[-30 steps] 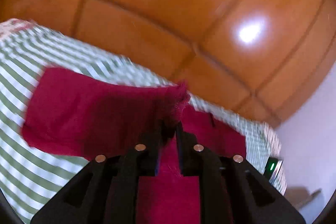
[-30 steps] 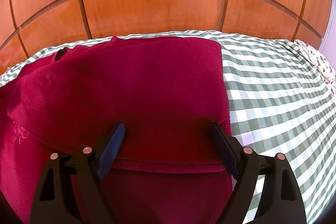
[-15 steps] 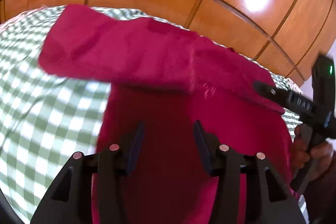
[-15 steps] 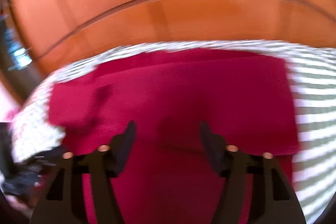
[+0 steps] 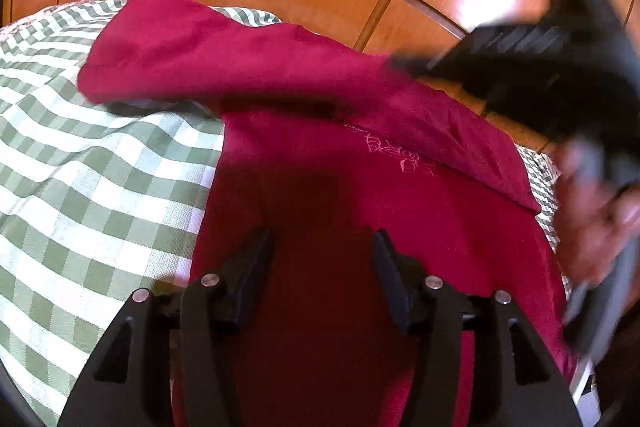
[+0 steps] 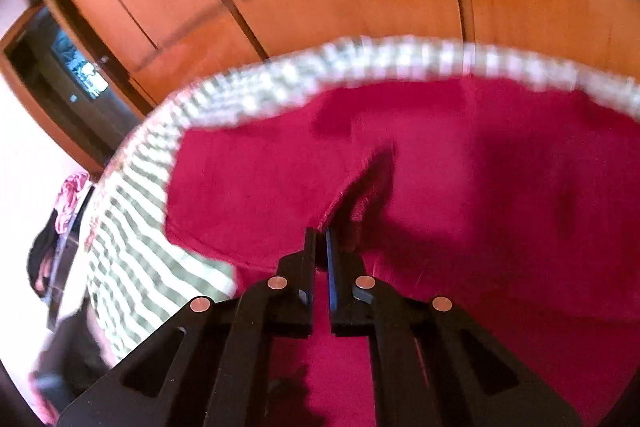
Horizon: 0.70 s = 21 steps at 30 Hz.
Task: Fold small clothes
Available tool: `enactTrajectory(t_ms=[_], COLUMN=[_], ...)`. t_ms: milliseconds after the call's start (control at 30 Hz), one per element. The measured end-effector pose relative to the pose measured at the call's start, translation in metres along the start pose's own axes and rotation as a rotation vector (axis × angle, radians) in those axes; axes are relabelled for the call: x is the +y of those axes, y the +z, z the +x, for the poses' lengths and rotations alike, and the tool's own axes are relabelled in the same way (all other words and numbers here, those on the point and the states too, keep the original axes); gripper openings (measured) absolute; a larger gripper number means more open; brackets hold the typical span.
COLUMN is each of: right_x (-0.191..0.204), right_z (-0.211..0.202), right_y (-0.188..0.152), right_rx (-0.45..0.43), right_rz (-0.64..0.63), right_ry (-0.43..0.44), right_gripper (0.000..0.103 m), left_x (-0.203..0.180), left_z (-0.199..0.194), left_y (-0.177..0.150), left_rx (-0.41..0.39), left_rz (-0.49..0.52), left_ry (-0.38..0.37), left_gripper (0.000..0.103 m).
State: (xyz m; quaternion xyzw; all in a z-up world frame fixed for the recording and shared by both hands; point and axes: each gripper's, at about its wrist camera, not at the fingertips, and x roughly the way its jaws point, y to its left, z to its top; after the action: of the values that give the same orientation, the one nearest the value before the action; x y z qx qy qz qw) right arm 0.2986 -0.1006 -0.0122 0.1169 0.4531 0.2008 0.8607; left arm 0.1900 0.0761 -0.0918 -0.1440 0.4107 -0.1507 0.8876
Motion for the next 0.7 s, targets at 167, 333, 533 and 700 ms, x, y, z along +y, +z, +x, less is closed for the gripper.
enactTrajectory(t_ms=[167, 333, 533, 700], right_x=[-0.012, -0.082, -0.172, -0.21], right_z=[-0.086, -0.134, -0.131, -0.103], right_y=[0.038, 0.037, -0.001, -0.042], right_rx=[-0.229, -0.306, -0.224, -0.142], right_rz=[-0.054, 0.047, 0.219, 0.306], right_ry=[-0.082, -0.238, -0.388, -0.461], right_gripper=[0.002, 0.002, 0.002, 0.002], left_x=[-0.003, -0.01, -0.017, -0.02], left_z=[0.0, 0.006, 0.008, 0.002], left_y=[-0.002, 0.001, 0.002, 0.011], left_rx=[0.0, 0.004, 0.019, 0.061], left_rz=[0.01, 0.022, 0.039, 0.021], left_ry=[0.01, 0.024, 0.043, 0.064], left_gripper=[0.054, 0.055, 0.056, 0.056])
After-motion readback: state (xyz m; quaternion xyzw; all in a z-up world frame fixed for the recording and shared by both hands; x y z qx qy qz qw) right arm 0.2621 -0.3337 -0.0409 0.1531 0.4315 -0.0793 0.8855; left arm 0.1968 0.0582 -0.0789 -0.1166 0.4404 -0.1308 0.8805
